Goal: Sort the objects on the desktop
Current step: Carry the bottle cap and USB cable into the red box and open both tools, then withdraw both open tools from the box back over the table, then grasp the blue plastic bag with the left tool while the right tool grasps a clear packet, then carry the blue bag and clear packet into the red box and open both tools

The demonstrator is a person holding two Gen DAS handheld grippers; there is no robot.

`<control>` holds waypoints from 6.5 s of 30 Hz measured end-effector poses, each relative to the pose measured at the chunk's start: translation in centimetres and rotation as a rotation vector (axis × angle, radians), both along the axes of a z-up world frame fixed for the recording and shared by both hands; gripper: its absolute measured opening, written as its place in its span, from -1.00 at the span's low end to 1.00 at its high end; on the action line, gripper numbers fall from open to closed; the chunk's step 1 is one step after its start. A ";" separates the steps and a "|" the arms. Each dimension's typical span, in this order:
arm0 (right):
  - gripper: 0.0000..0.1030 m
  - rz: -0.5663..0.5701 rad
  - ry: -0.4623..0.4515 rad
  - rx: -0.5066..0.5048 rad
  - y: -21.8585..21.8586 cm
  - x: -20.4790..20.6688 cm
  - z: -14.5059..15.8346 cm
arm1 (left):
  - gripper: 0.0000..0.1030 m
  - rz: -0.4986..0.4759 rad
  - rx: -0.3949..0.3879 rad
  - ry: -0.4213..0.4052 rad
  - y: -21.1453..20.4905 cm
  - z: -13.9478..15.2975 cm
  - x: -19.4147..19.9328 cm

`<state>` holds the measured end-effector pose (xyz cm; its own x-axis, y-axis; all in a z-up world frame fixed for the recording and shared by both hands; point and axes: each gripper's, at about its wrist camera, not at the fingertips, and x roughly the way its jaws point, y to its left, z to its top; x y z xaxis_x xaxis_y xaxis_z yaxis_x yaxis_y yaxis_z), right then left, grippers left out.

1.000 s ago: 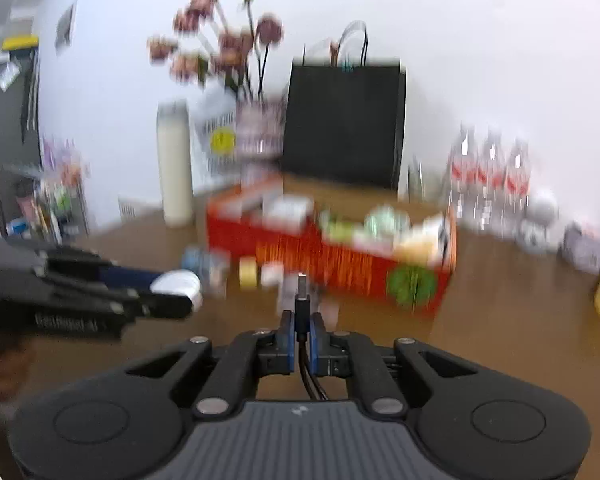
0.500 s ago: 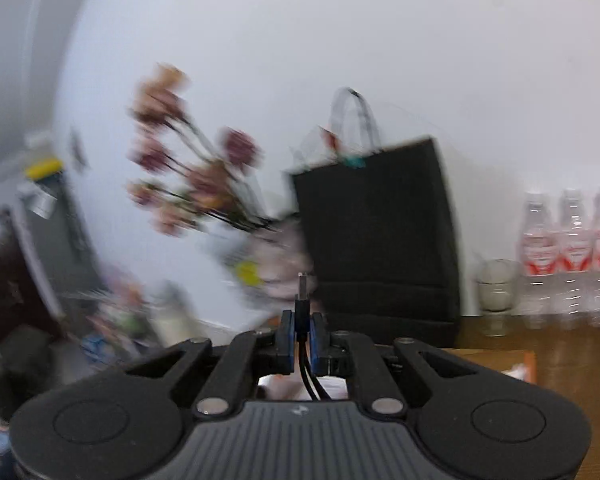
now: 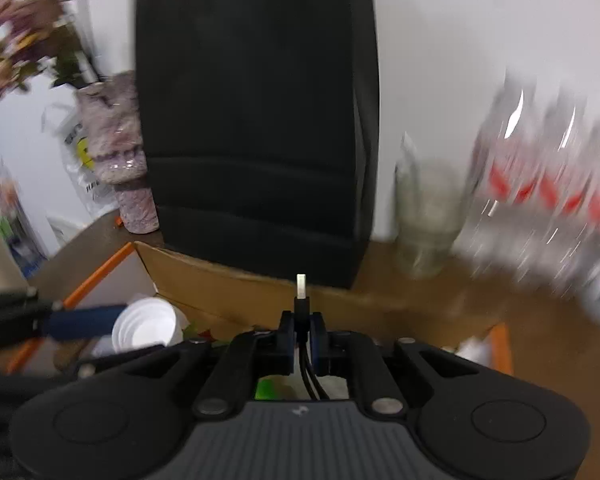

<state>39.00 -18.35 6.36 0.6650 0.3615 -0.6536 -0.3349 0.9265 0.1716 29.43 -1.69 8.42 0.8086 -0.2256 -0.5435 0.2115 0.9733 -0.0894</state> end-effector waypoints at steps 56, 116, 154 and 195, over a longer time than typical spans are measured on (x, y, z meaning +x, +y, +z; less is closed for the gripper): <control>0.75 -0.203 -0.301 0.021 -2.1 -24.8 4.5 | 1.00 0.235 0.051 -0.239 0.4 4.2 -19.9; 0.12 0.225 -0.043 -0.021 13.4 -26.1 -5.2 | 0.94 0.295 -0.002 0.008 11.0 -5.1 -22.1; -0.68 -0.010 -0.222 0.053 -1.0 -35.2 -1.6 | -0.50 0.233 0.004 -0.111 3.1 -4.3 -26.6; -0.68 -0.104 -0.450 0.202 -3.4 -36.8 5.0 | -0.49 0.162 -0.014 -0.302 0.3 1.2 -27.2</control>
